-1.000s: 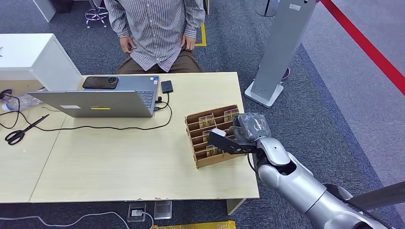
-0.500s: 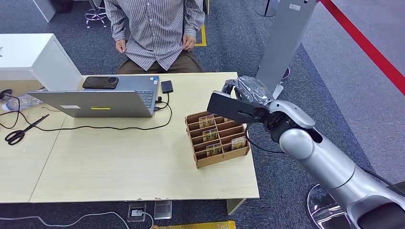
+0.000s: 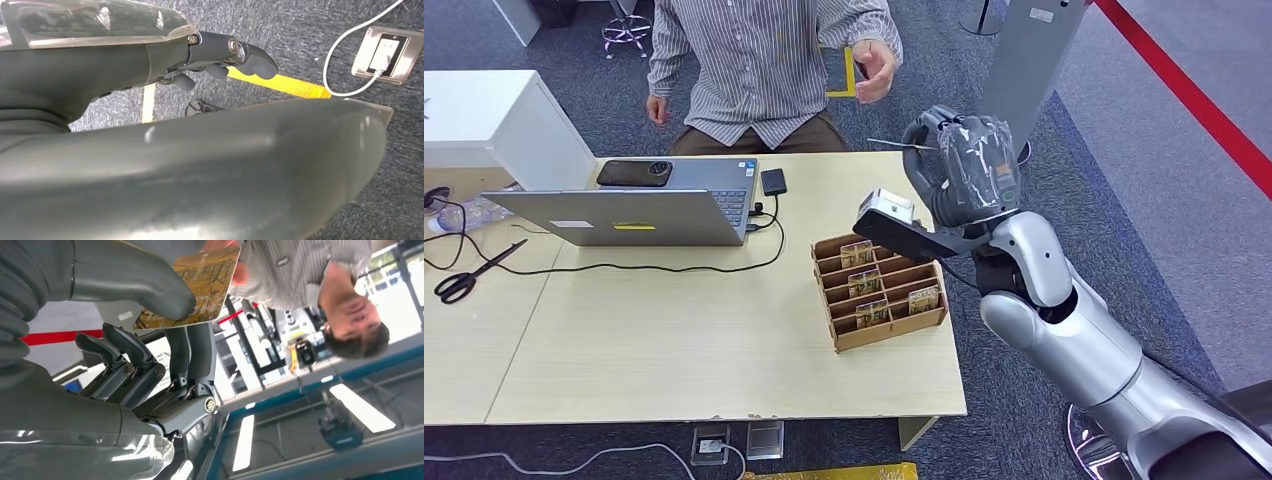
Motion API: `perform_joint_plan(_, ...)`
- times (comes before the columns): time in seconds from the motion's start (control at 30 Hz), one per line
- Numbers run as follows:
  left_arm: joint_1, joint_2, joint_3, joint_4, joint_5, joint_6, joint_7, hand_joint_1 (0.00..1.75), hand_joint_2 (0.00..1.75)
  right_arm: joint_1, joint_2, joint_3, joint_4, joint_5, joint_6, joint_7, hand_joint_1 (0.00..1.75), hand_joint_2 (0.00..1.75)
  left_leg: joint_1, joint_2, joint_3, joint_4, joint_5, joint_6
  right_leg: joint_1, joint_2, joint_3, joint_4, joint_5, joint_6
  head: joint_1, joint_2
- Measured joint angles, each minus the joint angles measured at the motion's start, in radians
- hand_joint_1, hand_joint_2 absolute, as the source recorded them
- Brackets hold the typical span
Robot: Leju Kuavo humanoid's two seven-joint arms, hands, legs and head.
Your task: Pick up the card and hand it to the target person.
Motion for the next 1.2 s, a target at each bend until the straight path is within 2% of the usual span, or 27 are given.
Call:
perform_joint_plan(0.13, 0.0, 0.0, 0.0, 0.0, 0.0, 0.002, 0.001, 0.0, 0.0, 0.019, 0.002, -0.008, 0.028, 0.004, -0.044, 0.0, 1.75, 1.75, 0.0, 0.0, 0.0, 0.0, 0.0, 0.0, 0.0, 0.0, 0.0, 0.0, 0.0, 0.0, 0.001, 0.0)
perform_joint_plan(0.53, 0.0, -0.002, 0.0, 0.0, 0.002, 0.003, 0.006, 0.0, 0.0, 0.039, 0.016, -0.011, 0.088, -0.033, -0.087, -0.018, 1.75, 1.75, 0.0, 0.0, 0.0, 0.0, 0.0, 0.0, 0.0, 0.0, 0.0, 0.0, 0.0, 0.0, -0.001, 0.0)
perform_joint_plan(0.67, 0.0, -0.004, 0.002, 0.0, 0.005, -0.001, -0.006, 0.0, 0.0, 0.039, 0.025, -0.01, 0.107, -0.04, -0.094, -0.018, 0.0, 1.75, 0.0, 0.0, 0.0, 0.0, 0.0, 0.0, 0.0, 0.0, 0.0, 0.0, 0.0, 0.0, 0.0, 0.0)
perform_joint_plan(0.93, 0.0, -0.004, 0.006, 0.0, 0.009, -0.016, -0.029, 0.0, 0.0, 0.039, 0.025, -0.009, 0.123, -0.122, -0.085, -0.019, 0.0, 1.75, 0.0, 0.0, 0.0, 0.0, 0.0, 0.0, 0.0, 0.0, 0.0, 0.0, 0.0, 0.0, 0.0, 0.0)
perform_joint_plan(1.2, 0.001, -0.004, 0.018, 0.0, 0.027, 0.006, -0.021, 0.0, 0.0, 0.077, 0.016, -0.014, 0.103, -0.501, 0.038, -0.033, 0.0, 1.75, 0.0, 0.0, 0.0, 0.0, 0.0, 0.0, 0.0, 0.0, 0.0, 0.0, 0.0, 0.0, 0.0, 0.0)
